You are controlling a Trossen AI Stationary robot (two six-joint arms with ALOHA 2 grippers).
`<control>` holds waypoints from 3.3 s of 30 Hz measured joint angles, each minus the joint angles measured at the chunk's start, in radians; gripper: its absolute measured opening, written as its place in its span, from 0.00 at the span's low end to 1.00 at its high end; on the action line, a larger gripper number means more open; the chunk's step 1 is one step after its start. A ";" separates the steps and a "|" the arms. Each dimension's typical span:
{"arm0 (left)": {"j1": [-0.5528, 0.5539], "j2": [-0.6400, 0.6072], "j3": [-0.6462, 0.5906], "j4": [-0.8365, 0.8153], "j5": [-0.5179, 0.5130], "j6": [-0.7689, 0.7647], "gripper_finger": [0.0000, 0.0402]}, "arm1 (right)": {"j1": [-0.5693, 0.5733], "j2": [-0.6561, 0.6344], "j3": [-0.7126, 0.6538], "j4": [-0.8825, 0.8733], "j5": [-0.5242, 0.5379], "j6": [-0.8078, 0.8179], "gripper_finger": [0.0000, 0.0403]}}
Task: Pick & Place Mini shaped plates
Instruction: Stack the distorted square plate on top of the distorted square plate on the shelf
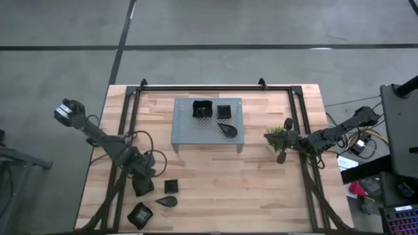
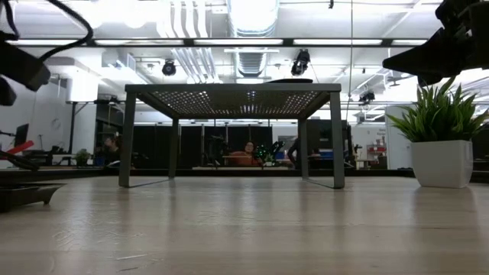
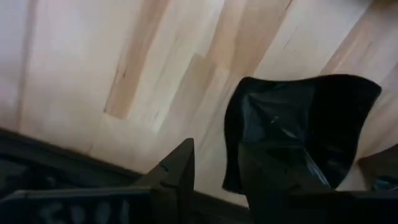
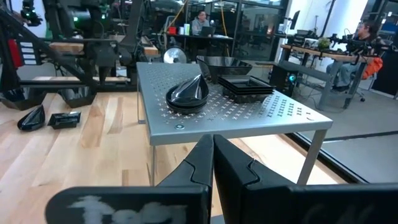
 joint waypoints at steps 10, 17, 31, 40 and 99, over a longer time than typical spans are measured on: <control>-0.006 0.007 -0.083 0.116 0.024 -0.011 0.29 | 0.000 0.003 0.000 0.000 0.000 0.000 0.02; -0.006 0.007 -0.109 0.137 0.023 -0.014 0.27 | 0.000 0.003 0.000 0.000 0.000 0.000 0.02; -0.005 -0.007 -0.095 0.139 0.106 0.027 0.00 | 0.000 0.003 0.000 0.000 0.000 0.000 0.02; 0.003 -0.101 0.077 -0.005 -0.114 0.038 0.00 | 0.000 0.004 0.000 0.000 0.000 0.000 0.02; 1.096 0.087 0.322 0.781 0.179 0.061 0.00 | 0.000 0.004 0.000 0.000 0.000 0.000 0.02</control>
